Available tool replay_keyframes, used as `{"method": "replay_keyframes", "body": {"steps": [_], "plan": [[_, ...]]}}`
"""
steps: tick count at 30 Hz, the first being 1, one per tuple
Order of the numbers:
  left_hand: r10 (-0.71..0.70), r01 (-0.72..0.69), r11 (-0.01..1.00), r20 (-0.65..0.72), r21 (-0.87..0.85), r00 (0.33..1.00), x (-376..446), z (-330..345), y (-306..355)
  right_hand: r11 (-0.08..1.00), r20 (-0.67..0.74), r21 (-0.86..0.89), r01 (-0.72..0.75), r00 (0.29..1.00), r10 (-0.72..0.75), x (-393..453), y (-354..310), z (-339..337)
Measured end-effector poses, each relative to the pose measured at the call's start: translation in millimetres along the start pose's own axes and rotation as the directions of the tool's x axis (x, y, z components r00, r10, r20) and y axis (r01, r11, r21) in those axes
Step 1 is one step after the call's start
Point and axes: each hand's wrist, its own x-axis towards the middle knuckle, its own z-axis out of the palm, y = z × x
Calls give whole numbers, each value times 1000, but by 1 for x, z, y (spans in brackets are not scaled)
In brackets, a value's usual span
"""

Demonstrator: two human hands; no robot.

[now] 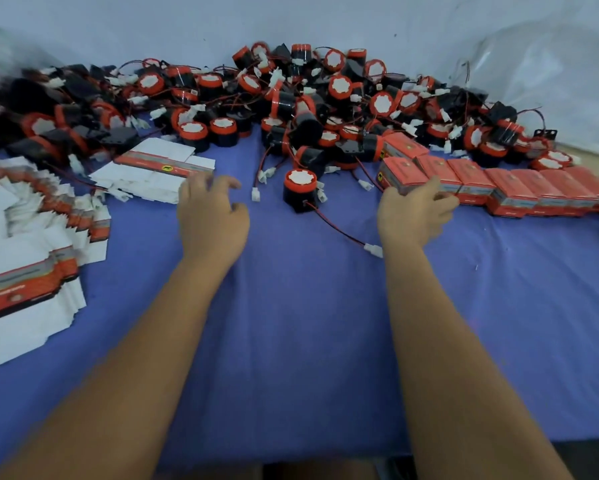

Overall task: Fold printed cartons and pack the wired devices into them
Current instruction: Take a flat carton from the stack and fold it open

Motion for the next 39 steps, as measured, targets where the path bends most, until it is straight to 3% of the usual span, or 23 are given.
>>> {"method": "replay_keyframes", "body": {"steps": [3, 5, 9, 11, 13, 15, 18, 20, 22, 25, 28, 30, 34, 39], "plan": [[-224, 171, 951, 190, 258, 956, 9, -6, -21, 986, 13, -33, 163, 987, -162, -38, -13, 11], [-224, 137, 929, 230, 343, 947, 7, -5, -24, 946, 67, -20, 324, 944, -322, -65, -24, 20], [-12, 24, 960, -45, 277, 999, 0, -2, -8, 780, 195, 170, 602, 755, -625, -106, -37, 33], [-69, 50, 947, 47, 317, 997, -4, 3, -6, 765, 405, 305, 568, 649, -644, -113, -33, 35], [-158, 70, 922, 204, 380, 966, -7, 8, -5, 766, 560, 230, 600, 562, -609, -109, -24, 38], [-164, 111, 950, 163, 290, 973, -8, 9, -5, 722, 618, 127, 680, 515, -594, -104, -18, 41], [-267, 267, 964, -2, -1, 964, -12, -3, -8, 690, 657, 160, 706, 445, -608, -103, -17, 39], [-301, 294, 930, 3, -220, 954, -15, -13, -17, 700, 644, 217, 680, 439, -627, -102, -16, 37], [-341, 298, 862, -34, -409, 940, -16, -21, -25, 736, 608, 267, 622, 484, -629, -102, -13, 36], [-415, 276, 754, -107, -595, 904, -11, -27, -37, 753, 582, 307, 581, 512, -632, -106, -13, 32], [-451, 341, 583, 55, -737, 891, -6, -29, -44, 707, 602, 302, 640, 447, -662, -108, -14, 28], [-410, 369, 491, 165, -789, 897, -4, -29, -42, 725, 610, 342, 598, 446, -656, -107, -14, 28], [-357, 338, 493, 167, -801, 919, -1, -28, -39, 727, 544, 416, 546, 492, -680, -105, -13, 28], [-330, 298, 487, 143, -821, 933, -2, -25, -39, 706, 514, 442, 554, 489, -705, -102, -13, 25]]}}
